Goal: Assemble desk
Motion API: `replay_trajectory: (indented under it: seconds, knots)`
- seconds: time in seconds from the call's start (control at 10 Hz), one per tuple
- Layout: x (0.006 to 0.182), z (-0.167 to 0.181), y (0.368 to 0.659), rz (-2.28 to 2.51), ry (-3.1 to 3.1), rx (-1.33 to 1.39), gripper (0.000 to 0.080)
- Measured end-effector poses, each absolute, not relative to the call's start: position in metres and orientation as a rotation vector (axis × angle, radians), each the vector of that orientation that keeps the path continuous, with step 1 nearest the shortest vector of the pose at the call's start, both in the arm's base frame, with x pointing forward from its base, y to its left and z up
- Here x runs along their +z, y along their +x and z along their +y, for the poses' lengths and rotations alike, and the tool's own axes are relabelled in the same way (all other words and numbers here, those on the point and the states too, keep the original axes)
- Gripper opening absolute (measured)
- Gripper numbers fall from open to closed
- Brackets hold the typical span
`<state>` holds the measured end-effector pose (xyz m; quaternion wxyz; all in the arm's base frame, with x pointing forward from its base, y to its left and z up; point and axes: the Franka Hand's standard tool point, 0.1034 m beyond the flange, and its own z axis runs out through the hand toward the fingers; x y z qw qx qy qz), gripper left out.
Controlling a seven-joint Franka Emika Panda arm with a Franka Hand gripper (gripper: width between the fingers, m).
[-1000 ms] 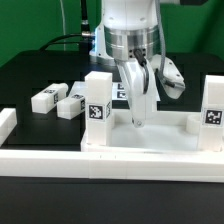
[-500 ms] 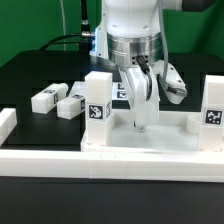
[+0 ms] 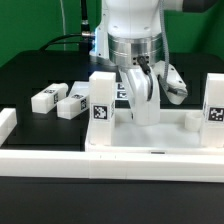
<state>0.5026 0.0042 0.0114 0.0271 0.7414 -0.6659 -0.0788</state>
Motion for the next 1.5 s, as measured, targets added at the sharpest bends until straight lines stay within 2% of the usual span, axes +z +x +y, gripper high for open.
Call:
replay_trajectory:
  seconds: [0.7,0.9,1.5]
  knots:
    - [0.012,0.001,0.503,-2.044,2.303,-0.239,0.0096]
    - [0.017,-0.010,0.501,-1.879,2.448,-0.264,0.0096]
    - [0.014,-0.036,0.492,-1.519,2.691,-0.281,0.0097]
